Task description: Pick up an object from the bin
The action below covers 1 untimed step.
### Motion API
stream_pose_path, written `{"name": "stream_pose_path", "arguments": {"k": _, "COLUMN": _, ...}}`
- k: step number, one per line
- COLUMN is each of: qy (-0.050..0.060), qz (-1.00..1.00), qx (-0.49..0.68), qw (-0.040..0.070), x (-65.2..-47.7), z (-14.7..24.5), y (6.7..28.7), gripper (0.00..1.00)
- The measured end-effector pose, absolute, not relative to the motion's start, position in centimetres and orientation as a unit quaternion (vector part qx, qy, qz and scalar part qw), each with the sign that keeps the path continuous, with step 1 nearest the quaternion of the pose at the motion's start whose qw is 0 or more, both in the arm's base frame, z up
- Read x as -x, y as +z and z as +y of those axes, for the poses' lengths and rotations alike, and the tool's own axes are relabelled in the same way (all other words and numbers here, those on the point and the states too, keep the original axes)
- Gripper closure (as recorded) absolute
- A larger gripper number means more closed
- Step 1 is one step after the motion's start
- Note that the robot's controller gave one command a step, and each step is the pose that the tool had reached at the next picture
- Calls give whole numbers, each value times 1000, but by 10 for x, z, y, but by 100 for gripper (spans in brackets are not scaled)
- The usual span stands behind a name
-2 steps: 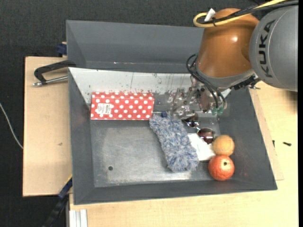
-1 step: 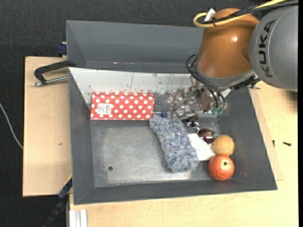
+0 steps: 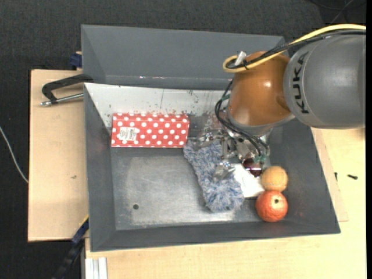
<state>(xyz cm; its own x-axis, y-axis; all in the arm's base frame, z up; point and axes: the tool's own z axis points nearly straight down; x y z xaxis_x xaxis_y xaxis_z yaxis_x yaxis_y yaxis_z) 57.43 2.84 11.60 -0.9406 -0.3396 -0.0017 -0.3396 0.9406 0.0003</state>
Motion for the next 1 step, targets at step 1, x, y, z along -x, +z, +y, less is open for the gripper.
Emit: {"name": "stream_pose_path", "arguments": {"k": 1, "qy": 0, "qz": 985, "qx": 173, "qw": 2, "x": -575, "z": 28, "y": 116, "gripper": 100}}
